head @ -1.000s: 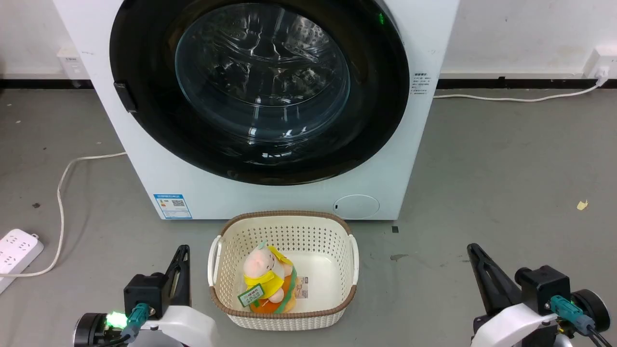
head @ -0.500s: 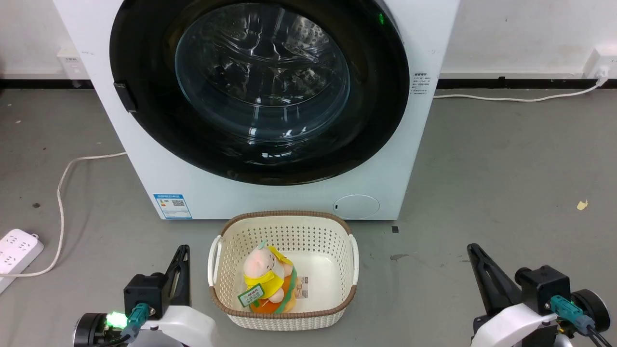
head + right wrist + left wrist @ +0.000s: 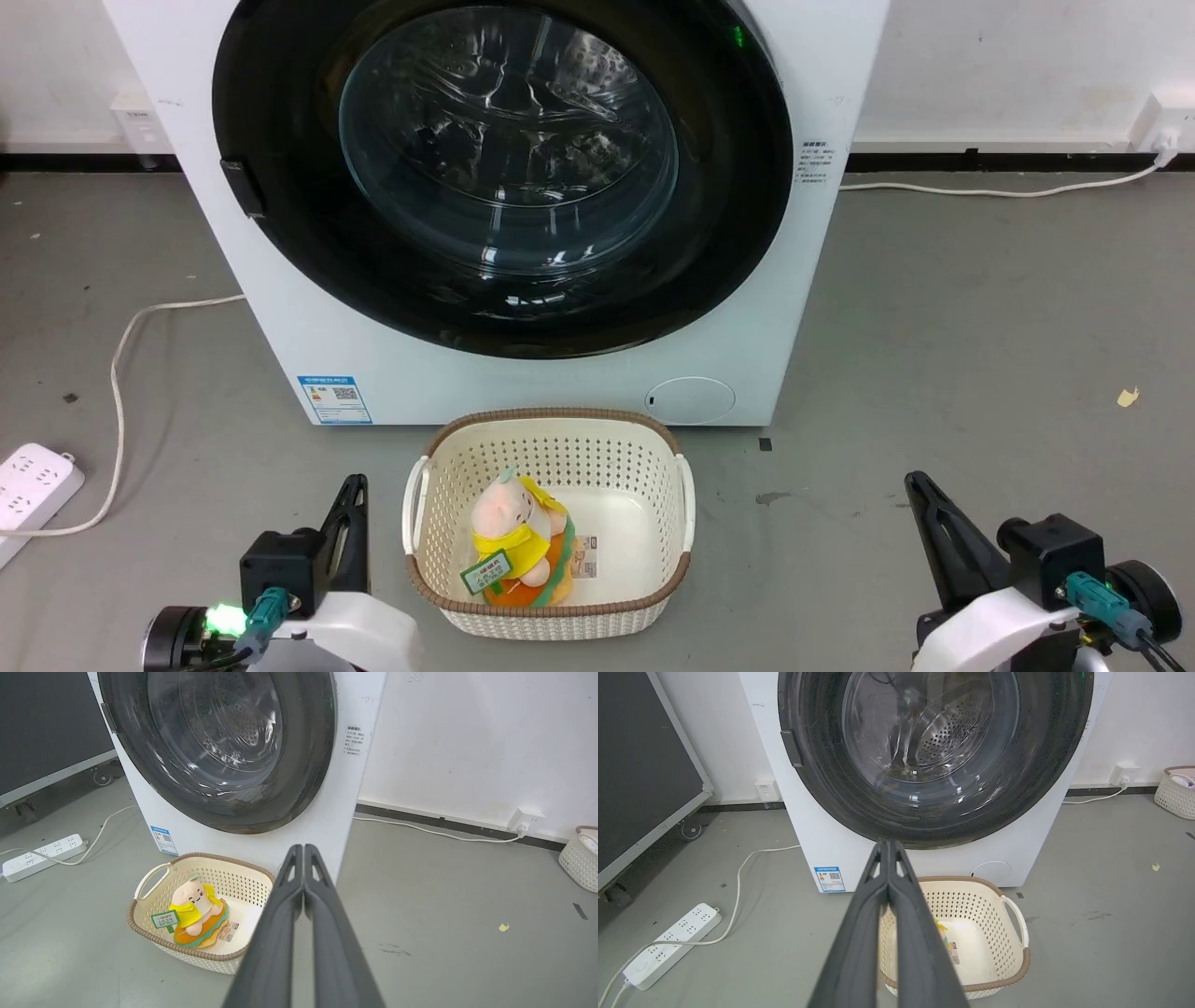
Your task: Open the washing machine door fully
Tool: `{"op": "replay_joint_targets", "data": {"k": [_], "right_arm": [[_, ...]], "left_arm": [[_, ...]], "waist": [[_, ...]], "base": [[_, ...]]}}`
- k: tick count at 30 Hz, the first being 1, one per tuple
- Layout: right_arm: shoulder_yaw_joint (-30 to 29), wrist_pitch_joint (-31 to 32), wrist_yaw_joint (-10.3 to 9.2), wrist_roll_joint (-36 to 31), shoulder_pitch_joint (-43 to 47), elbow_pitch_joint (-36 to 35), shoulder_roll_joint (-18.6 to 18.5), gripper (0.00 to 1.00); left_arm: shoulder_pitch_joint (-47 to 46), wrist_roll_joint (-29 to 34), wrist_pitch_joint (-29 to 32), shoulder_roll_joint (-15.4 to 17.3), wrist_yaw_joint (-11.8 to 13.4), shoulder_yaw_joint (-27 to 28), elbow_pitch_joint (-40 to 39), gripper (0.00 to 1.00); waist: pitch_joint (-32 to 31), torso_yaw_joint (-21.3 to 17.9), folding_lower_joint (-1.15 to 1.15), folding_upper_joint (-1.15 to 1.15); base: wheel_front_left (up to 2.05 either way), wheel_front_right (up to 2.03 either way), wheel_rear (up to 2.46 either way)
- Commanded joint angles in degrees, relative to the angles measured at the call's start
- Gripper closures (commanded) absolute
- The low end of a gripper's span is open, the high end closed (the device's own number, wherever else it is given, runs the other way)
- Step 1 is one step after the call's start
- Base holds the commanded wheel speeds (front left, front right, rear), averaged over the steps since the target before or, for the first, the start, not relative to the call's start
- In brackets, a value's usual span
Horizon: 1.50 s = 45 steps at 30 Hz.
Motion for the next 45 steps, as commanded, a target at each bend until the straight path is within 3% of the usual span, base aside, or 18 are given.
{"op": "replay_joint_targets", "data": {"k": [1, 17, 18, 45], "right_arm": [[0.0, 0.1, -0.04, -0.4, -0.8, -0.3, 0.3, 1.0], [0.0, 0.1, -0.04, -0.4, -0.8, -0.3, 0.3, 1.0], [0.0, 0.0, 0.0, 0.0, 0.0, 0.0, 0.0, 0.0], [1.6, -2.8, -0.01, 4.2, -2.1, 0.0, -1.9, 0.0]], "left_arm": [[-0.9, 0.1, 0.0, 0.1, -0.2, 0.0, -0.2, 1.0], [-0.9, 0.1, 0.0, 0.1, -0.2, 0.0, -0.2, 1.0], [0.0, 0.0, 0.0, 0.0, 0.0, 0.0, 0.0, 0.0], [-0.7, -0.4, -2.8, 0.0, 0.5, -2.0, -0.1, 0.0]], "waist": [[0.0, 0.0, 0.0, 0.0], [0.0, 0.0, 0.0, 0.0], [0.0, 0.0, 0.0, 0.0], [1.7, 0.5, 0.0, 0.0]], "base": [[0.0, 0.0, 0.0], [0.0, 0.0, 0.0], [0.0, 0.0, 0.0], [0.0, 0.0, 0.0]]}}
